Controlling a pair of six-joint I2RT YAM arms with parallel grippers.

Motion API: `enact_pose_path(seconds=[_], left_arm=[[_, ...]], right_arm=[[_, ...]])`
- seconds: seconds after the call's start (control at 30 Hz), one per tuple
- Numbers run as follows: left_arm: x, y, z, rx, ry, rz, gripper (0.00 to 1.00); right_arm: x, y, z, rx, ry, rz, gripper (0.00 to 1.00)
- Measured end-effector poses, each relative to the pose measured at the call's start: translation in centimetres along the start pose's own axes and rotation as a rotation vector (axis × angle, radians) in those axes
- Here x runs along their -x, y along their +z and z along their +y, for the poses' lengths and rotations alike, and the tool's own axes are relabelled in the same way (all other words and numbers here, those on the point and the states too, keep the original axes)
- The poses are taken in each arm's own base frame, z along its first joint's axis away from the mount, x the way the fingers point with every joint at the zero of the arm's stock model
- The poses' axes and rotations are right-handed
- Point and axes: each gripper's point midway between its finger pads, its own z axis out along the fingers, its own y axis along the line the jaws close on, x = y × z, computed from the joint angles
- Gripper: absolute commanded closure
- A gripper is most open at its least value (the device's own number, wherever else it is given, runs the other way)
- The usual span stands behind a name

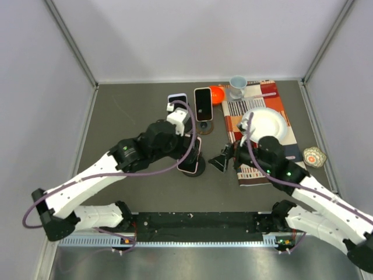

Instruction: Place the phone on the phone stand

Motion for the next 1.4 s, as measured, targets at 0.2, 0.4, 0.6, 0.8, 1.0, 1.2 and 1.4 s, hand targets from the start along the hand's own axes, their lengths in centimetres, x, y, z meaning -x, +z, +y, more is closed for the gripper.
enact_pose_path(seconds=[0.2,0.4,0.6,0.8,1.0,1.2,1.4], left_arm=[[1.5,2.8,1.3,0.224,0.059,0.006,0.02],[1.5,3.6,1.2,0.266,0.061,0.011,0.02],[1.3,3.6,0.7,0.259,0.042,0.012,0.02],[1.8,2.4,-0.5,0.204,0.013,-0.013,0.02],[2.0,2.2,-0.7,0.210,-0.035,-0.030,0.02],[0.9,3.5,-0.2,0.307,-0.067,-0.027,0.02],[0.2,4.3,0.2,0.391,-0.058,-0.034,0.09]], right_arm=[[-0.2,-3.8,-0.9,-0.069,-0.028,-0.087,0.01],[-1.1,-4.9,-1.9,-0.116,-0.032,-0.096,0.01],[-1.8,-4.5,-2.5,-0.135,-0.030,-0.062,0.01],[-2.3,-4.1,-2.9,-0.144,-0.036,-0.038,0.01],[-2.5,-3.9,-2.9,-0.140,-0.041,-0.025,0.01],[-2.6,-3.8,-2.9,-0.134,-0.041,-0.025,0.01],[-2.9,-3.8,-2.9,-0.132,-0.040,-0.018,0.01]])
